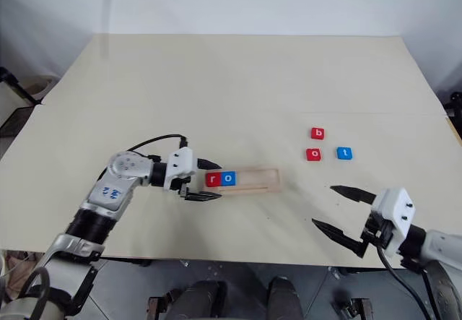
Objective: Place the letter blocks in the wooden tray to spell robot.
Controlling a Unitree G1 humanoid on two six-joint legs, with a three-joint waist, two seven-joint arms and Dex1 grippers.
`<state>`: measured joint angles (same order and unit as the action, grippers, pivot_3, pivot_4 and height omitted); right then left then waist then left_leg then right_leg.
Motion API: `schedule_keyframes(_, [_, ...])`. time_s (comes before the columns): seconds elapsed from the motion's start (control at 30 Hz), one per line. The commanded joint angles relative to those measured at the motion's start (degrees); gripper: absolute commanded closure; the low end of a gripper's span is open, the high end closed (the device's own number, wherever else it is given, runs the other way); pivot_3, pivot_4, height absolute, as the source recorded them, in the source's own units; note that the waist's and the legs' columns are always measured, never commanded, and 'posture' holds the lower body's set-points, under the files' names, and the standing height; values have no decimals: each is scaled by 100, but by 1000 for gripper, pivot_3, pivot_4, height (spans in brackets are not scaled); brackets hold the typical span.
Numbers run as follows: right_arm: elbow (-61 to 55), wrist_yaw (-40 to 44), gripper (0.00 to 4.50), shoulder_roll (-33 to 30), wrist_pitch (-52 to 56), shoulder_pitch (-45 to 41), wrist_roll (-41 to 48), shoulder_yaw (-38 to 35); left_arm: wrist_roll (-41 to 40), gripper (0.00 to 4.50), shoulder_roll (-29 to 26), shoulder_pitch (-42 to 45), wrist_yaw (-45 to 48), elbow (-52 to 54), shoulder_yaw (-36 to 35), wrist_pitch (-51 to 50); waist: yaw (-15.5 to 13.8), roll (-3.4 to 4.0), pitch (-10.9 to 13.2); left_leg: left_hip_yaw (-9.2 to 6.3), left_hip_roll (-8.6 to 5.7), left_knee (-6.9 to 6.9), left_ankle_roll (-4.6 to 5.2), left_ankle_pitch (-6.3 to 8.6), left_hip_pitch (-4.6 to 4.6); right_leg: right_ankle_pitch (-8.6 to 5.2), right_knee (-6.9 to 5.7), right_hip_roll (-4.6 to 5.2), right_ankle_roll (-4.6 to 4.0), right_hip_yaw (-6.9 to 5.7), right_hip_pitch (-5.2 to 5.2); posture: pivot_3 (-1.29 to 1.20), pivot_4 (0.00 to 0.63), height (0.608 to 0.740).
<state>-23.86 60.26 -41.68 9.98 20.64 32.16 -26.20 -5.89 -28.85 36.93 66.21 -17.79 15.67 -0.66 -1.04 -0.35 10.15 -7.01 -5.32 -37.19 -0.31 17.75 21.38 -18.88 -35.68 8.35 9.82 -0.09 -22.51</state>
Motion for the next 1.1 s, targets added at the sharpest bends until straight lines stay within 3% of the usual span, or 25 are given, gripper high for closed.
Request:
schedule_keyframes(0.03, [-486,-160,0,251,-156,519,27,-338,280,1093,204,335,89,-530,210,383,-1,-1,1,-1,0,2,0,0,-2,0,-3,0,0,0,0,0,150,740])
schedule_keyframes(0.27, [-909,-482,0,539,-205,1034,31,-406,486,1093,619,566,109,-995,403,553,-46,-7,4,3,2,-7,3,1,-4,3,-1,2,6,13,4,0,150,740])
schedule_keyframes(0.63, [-851,-603,0,457,-141,803,80,-300,483,1093,839,896,95,-1604,260,542,-51,-9,5,0,2,-14,10,-1,-4,6,-2,7,12,15,9,0,150,740])
schedule_keyframes(0.7, [-831,-601,0,461,-133,763,73,-286,427,361,839,885,59,-1578,188,541,-47,-9,5,0,2,-13,10,-1,-5,6,-5,7,12,15,7,0,150,740])
schedule_keyframes(0.77, [-828,-644,0,526,-80,775,140,-307,250,57,784,816,177,-1456,59,579,-47,-10,5,-1,2,-12,10,-1,-4,6,-7,6,12,15,5,0,150,740])
schedule_keyframes(0.9, [-808,-874,0,701,16,801,377,-516,1,57,636,661,241,-1279,-256,603,-39,-10,6,-1,5,-11,10,-1,-4,6,-7,7,12,15,4,0,150,740])
schedule_keyframes(1.1, [-293,-1094,0,954,-292,909,264,-1157,-1091,57,-76,-263,670,-634,-1440,777,7,-7,4,1,14,1,9,-1,-9,6,-11,7,11,23,-3,0,150,740])
